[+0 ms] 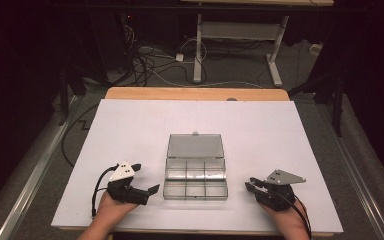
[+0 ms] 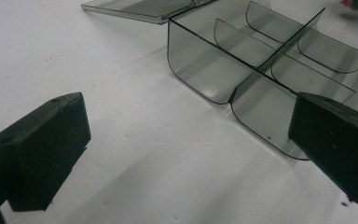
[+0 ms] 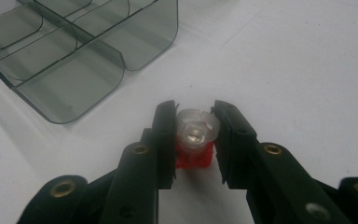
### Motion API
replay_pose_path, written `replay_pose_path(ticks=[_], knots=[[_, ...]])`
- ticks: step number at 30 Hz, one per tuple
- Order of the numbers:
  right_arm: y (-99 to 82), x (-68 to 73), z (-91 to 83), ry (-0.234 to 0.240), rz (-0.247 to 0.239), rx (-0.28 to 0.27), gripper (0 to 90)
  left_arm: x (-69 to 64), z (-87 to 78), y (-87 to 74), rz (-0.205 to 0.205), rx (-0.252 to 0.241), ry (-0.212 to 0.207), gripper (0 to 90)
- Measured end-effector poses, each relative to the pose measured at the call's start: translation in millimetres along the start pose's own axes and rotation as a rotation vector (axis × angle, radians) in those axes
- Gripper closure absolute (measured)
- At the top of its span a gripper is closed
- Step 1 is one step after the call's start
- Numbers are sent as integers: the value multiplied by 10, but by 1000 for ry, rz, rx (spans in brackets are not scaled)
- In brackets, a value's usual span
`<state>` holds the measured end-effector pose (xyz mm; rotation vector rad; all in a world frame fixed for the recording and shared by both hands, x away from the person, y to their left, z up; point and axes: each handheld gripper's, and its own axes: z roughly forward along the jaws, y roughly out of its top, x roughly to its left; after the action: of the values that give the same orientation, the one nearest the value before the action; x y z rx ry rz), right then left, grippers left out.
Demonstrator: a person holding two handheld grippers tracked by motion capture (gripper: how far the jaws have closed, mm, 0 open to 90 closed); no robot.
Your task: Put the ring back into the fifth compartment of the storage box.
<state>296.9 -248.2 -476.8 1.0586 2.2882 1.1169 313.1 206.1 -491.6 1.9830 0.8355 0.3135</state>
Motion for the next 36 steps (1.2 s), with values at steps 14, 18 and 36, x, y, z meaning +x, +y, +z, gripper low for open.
replay_pose_path(ticks=[14, 18, 36], knots=[[29, 66, 78, 20, -43, 6, 720, -2, 2, 2, 6, 4, -2, 0], [35, 87, 103, 28, -43, 12, 720, -2, 2, 1, 5, 3, -1, 0], [87, 130, 56, 50, -45, -13, 720, -6, 2, 2, 6, 3, -1, 0]])
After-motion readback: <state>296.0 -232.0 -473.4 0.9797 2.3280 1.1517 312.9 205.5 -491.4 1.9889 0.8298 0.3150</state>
